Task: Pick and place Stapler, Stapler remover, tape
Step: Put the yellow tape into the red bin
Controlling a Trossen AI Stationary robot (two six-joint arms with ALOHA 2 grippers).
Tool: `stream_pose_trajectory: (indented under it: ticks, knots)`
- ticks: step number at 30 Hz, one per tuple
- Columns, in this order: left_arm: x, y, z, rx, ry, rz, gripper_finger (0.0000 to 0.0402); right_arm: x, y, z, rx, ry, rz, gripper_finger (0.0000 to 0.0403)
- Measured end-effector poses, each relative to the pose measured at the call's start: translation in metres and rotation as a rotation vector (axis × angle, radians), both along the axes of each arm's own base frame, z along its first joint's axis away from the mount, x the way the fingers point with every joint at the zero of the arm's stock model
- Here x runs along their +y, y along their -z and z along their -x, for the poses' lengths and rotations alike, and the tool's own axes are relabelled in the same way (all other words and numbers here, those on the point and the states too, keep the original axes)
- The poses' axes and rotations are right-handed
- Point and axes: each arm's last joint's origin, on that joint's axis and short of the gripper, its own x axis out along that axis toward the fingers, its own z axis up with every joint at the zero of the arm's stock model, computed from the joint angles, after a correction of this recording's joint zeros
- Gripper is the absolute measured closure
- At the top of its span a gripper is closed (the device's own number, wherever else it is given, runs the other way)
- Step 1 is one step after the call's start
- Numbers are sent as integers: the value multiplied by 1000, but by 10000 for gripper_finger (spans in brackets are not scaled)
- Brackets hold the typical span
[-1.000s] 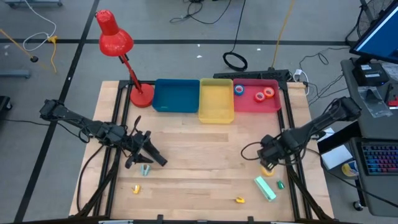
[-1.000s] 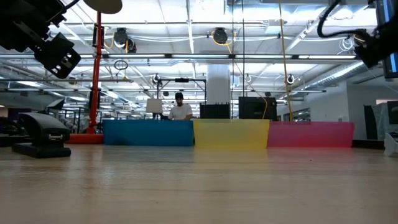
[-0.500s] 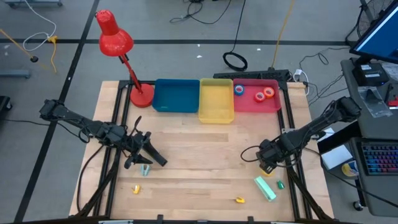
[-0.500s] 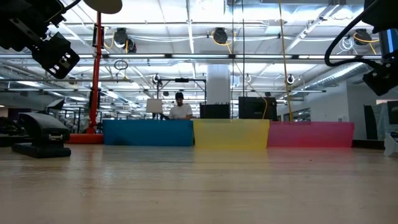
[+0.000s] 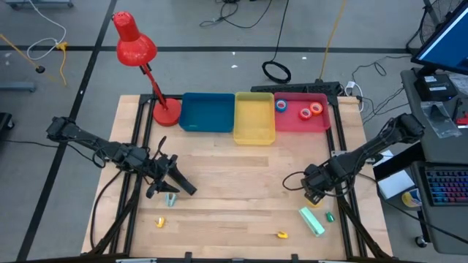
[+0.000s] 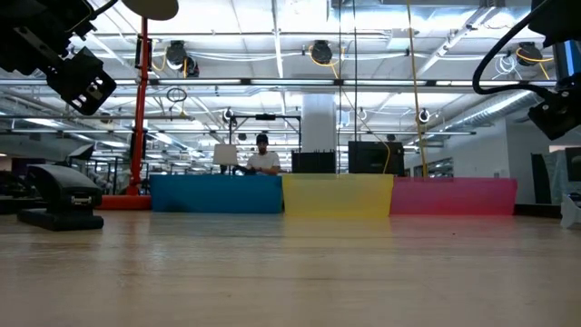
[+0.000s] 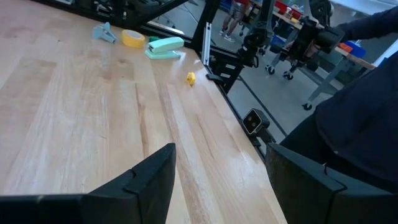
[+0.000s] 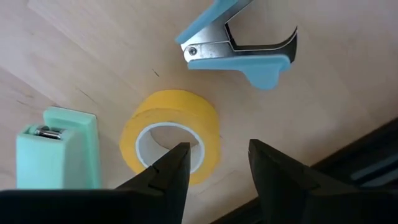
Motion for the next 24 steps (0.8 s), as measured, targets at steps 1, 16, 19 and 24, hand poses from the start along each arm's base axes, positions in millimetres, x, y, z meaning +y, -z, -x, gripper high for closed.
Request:
stream_pose_trajectory:
  ticks: [1, 16, 19, 24]
  knots:
    - [0, 0, 0, 0, 0, 0, 156, 0, 0, 0, 0, -3, 1, 242]
    - [0, 0, 0, -1, 1, -1, 156, 2, 46, 17, -30, 93, -36, 242]
    - [0, 0, 0, 3, 0, 8, 156, 1, 47, 19, -13, 105, -24, 271]
    - [0, -1, 0, 0, -1, 17, 156, 3, 37, 17, -58, 42, -46, 355]
